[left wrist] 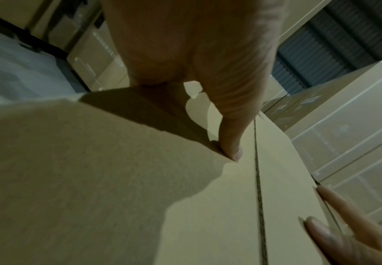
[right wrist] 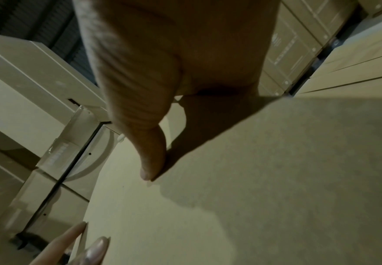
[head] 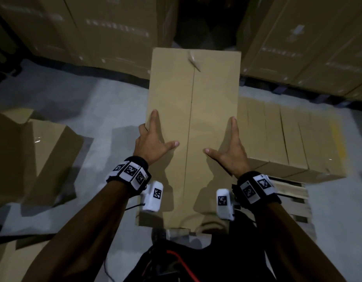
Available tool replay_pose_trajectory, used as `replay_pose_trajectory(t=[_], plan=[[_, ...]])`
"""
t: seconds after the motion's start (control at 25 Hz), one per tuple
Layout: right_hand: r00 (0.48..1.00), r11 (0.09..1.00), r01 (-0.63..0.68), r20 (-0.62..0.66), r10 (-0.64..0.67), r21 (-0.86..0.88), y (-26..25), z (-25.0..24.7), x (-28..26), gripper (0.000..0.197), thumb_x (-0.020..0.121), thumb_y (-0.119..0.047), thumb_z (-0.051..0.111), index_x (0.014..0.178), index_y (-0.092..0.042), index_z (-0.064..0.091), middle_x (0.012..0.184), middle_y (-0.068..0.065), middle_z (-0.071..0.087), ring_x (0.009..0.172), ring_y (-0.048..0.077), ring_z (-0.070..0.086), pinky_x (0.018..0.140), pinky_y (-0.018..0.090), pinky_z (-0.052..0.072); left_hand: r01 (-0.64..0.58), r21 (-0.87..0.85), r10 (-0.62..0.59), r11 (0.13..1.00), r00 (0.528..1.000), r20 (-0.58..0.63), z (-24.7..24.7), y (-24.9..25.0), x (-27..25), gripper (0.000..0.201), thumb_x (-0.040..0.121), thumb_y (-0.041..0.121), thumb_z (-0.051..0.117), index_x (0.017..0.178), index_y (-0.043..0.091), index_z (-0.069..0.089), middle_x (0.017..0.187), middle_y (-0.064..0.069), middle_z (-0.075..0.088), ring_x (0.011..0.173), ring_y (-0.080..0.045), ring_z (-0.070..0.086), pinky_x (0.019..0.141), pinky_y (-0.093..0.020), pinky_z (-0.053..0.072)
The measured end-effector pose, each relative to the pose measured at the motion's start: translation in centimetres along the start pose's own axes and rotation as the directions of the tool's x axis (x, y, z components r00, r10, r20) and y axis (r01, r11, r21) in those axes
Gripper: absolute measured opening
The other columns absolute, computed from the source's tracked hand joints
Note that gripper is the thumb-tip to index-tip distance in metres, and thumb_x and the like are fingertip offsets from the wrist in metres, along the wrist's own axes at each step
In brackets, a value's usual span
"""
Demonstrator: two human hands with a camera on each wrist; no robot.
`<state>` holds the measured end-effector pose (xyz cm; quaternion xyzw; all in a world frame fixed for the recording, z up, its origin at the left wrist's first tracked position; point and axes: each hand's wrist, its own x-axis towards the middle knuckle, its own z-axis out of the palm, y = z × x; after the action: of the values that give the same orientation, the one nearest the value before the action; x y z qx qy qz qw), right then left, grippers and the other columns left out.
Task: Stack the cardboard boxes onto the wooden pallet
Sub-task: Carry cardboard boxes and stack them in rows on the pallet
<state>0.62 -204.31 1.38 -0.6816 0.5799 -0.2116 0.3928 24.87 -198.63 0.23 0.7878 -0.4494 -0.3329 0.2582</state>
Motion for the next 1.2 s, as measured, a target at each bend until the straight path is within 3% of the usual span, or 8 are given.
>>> replay_pose_trajectory(t=[0.2,0.36,0.68,0.8,0.92,1.08,1.2], plan=[[0.998,0.998,-0.06,-0.022,0.06,0.005,1.2,-0.3,1.6,0.128,0.074,-0.033,0.088,0.155,-0.043,-0.01,0.167,-0.009,0.006,0.151,0.02,0.017,0.117,0.043,0.025,-0.012,0.005,0.012,1.0,0.999,0.044,1.1,0.9,2.6,0.119,0.074,0.051,0.081,0.154,0.043,-0.006,0.153,-0.017,0.019,0.13,-0.045,0.042,0.106,-0.049,0.039],[0.995,0.994,-0.092,0.041,0.09,0.053,4.4,-1.3,4.7,0.134,0.07,-0.025,0.091,0.157,-0.039,-0.01,0.167,-0.01,0.002,0.152,0.015,0.012,0.114,0.03,0.018,0.016,-0.011,-0.016,1.0,0.998,0.061,3.9,1.9,5.5,0.119,0.074,0.049,0.083,0.155,0.043,-0.003,0.154,-0.017,0.019,0.131,-0.043,0.042,0.107,-0.049,0.038],[0.968,0.974,-0.2,0.175,0.179,0.108,15.9,-1.9,15.6,0.136,0.068,-0.022,0.092,0.156,-0.038,-0.01,0.165,-0.01,0.007,0.15,0.012,0.012,0.115,0.027,0.015,0.19,-0.068,-0.184,0.979,0.979,0.09,14.7,3.0,14.7,0.119,0.071,0.041,0.087,0.156,0.041,0.004,0.156,-0.013,0.02,0.136,-0.035,0.039,0.107,-0.044,0.037],[0.963,0.972,-0.204,0.201,0.177,0.12,20.8,-1.5,19.2,0.134,0.067,-0.023,0.092,0.158,-0.034,-0.005,0.163,-0.014,0.011,0.147,0.006,0.011,0.118,0.028,0.017,0.229,-0.068,-0.22,0.971,0.969,0.112,19.3,2.1,18.2,0.116,0.073,0.041,0.085,0.156,0.041,0.004,0.156,-0.01,0.021,0.139,-0.033,0.035,0.109,-0.044,0.033],[0.932,0.95,-0.302,0.235,0.275,0.084,25.5,-0.3,22.7,0.134,0.066,-0.022,0.093,0.156,-0.043,-0.004,0.165,-0.006,0.017,0.15,0.018,0.017,0.116,0.033,0.022,0.258,-0.049,-0.252,0.965,0.962,0.106,24.0,0.5,21.4,0.114,0.073,0.041,0.085,0.155,0.042,0.006,0.154,-0.009,0.025,0.137,-0.034,0.038,0.107,-0.046,0.035],[0.928,0.955,-0.292,0.256,0.269,0.057,31.3,1.9,26.5,0.135,0.065,-0.025,0.093,0.153,-0.051,-0.006,0.165,-0.011,0.016,0.149,0.025,0.019,0.12,0.047,0.023,0.257,-0.014,-0.255,0.966,0.963,0.09,29.2,-2.1,25.3,0.115,0.073,0.041,0.085,0.156,0.04,0.006,0.153,-0.011,0.027,0.137,-0.032,0.036,0.108,-0.049,0.036],[0.931,0.963,-0.271,0.258,0.258,0.013,34.1,3.3,29.0,0.132,0.068,-0.025,0.091,0.156,-0.044,-0.005,0.165,-0.014,0.012,0.148,0.024,0.017,0.121,0.043,0.019,0.246,0.0,-0.245,0.969,0.966,0.081,31.9,-4.1,28.1,0.116,0.073,0.041,0.085,0.157,0.037,0.005,0.155,-0.01,0.026,0.139,-0.029,0.033,0.11,-0.048,0.035]])
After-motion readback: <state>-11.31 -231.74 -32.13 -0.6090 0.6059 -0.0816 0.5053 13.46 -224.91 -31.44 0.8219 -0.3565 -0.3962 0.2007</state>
